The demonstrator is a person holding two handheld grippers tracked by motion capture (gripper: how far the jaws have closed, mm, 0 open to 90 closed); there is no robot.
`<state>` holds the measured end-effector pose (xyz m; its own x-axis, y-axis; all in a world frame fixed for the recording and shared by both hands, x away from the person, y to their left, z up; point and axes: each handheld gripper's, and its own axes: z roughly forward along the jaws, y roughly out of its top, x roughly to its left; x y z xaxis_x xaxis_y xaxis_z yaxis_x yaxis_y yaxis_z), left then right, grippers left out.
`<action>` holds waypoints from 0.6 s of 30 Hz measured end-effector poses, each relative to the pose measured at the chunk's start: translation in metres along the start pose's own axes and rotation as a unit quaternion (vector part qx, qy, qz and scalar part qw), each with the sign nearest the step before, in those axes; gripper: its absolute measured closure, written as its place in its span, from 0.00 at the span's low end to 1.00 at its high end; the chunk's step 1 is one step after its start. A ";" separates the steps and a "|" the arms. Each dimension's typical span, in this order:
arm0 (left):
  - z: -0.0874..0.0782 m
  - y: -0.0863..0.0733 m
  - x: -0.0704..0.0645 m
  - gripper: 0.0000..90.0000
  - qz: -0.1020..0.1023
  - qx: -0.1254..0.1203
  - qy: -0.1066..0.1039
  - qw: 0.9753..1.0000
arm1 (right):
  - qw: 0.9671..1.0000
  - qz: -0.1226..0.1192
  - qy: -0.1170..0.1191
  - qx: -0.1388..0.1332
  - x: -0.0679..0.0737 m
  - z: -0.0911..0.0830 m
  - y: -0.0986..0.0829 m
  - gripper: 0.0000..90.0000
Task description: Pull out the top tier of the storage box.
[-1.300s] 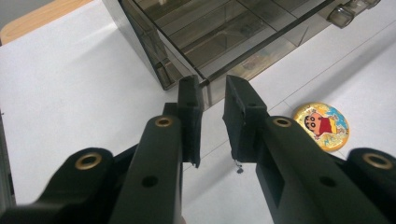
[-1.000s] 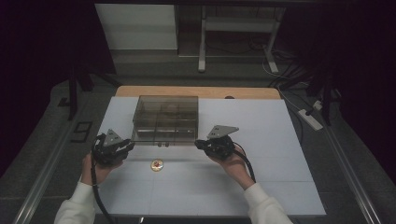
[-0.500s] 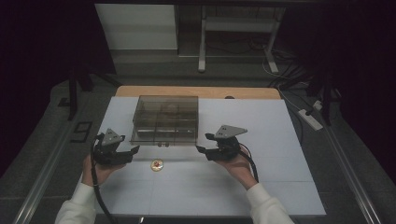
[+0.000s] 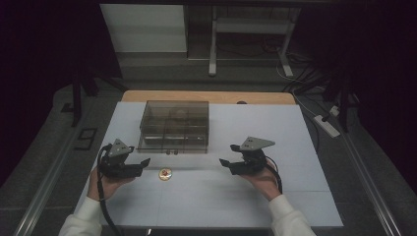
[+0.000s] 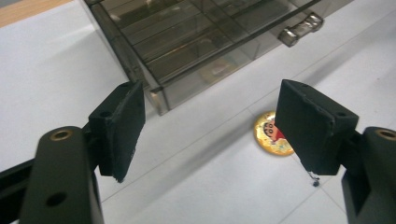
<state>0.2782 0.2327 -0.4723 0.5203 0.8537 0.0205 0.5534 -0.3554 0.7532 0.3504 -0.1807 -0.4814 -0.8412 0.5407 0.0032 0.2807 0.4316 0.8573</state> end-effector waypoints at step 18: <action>-0.003 0.006 -0.011 0.27 0.007 0.000 -0.020 1.000 | 1.000 0.022 -0.016 0.004 -0.006 -0.032 -0.033 0.31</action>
<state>0.2739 0.2223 -0.4662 0.5537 0.8327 0.0053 0.5453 -0.3673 0.7535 0.3314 -0.2217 -0.4932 -0.8130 0.5817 0.0250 0.3217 0.4130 0.8520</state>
